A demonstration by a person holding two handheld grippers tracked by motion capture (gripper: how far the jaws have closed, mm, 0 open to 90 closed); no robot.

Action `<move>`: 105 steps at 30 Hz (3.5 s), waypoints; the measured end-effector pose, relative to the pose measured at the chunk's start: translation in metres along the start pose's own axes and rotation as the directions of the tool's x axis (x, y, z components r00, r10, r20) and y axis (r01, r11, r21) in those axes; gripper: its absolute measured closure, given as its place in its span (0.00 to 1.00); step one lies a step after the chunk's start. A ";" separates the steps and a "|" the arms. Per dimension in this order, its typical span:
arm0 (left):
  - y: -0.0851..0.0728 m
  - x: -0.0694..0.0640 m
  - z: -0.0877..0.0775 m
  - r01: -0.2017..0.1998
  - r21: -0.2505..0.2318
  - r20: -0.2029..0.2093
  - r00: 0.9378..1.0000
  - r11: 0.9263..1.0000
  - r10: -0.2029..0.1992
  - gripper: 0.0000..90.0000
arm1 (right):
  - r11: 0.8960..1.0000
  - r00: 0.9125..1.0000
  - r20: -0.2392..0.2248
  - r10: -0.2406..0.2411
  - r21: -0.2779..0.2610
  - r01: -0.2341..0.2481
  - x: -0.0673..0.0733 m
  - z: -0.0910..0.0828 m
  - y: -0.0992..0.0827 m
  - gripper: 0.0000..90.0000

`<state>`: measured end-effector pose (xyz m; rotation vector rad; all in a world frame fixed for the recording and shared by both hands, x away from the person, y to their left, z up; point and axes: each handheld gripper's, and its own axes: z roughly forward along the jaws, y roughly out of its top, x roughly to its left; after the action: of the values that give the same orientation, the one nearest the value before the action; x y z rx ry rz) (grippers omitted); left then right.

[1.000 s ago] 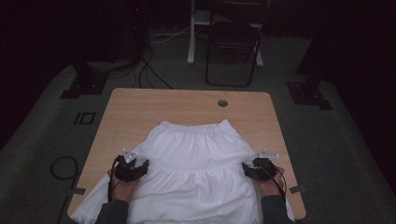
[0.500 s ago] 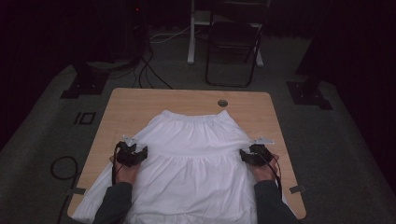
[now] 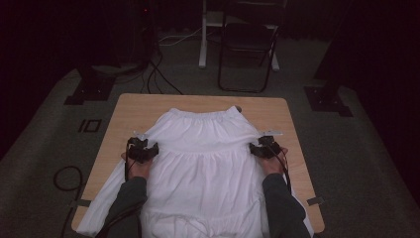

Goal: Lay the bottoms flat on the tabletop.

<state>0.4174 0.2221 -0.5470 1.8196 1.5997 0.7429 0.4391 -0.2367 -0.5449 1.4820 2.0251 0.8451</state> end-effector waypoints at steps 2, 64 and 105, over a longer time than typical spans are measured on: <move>0.003 0.000 0.002 0.012 0.005 0.001 1.000 1.000 -0.012 0.48 | 1.000 1.000 0.006 0.010 0.006 -0.010 -0.001 0.005 0.006 0.44; -0.004 0.017 -0.069 -0.074 -0.006 0.108 0.991 0.997 0.074 0.48 | 0.999 0.998 -0.025 -0.050 -0.004 0.050 0.012 -0.043 0.013 0.54; -0.086 0.000 -0.092 -0.091 -0.010 0.136 0.986 0.996 0.091 0.46 | 0.995 0.997 0.029 0.073 0.069 -0.075 -0.037 -0.185 -0.170 0.64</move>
<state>0.2922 0.2368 -0.5499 1.9088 1.4351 0.6459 0.2092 -0.3449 -0.5392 1.6069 2.0099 0.7871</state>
